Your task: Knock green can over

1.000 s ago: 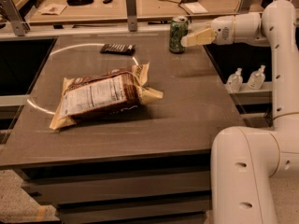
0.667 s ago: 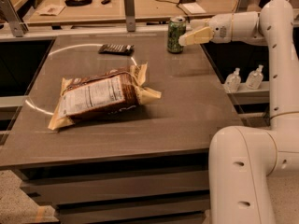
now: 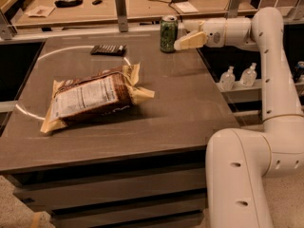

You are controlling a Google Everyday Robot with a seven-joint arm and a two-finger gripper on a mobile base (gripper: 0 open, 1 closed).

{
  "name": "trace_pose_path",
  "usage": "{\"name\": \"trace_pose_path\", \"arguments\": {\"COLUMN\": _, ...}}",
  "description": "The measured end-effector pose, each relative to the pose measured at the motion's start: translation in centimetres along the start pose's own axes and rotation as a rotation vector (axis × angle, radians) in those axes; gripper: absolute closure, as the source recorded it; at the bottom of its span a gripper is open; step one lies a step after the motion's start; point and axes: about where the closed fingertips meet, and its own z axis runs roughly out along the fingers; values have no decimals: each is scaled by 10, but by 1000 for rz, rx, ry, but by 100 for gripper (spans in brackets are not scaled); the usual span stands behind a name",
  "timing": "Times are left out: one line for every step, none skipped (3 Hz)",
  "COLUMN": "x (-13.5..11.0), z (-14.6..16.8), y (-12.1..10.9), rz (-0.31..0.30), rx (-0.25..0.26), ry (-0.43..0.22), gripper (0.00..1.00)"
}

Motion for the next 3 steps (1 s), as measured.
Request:
{"name": "trace_pose_path", "arguments": {"x": -6, "z": -23, "y": 18, "rz": 9, "rx": -36, "ry": 13, "gripper": 0}}
{"name": "trace_pose_path", "arguments": {"x": -21, "z": -64, "y": 39, "rz": 28, "rx": -47, "ry": 39, "gripper": 0}}
{"name": "trace_pose_path", "arguments": {"x": -28, "z": -101, "y": 60, "rz": 67, "rx": -61, "ry": 70, "gripper": 0}}
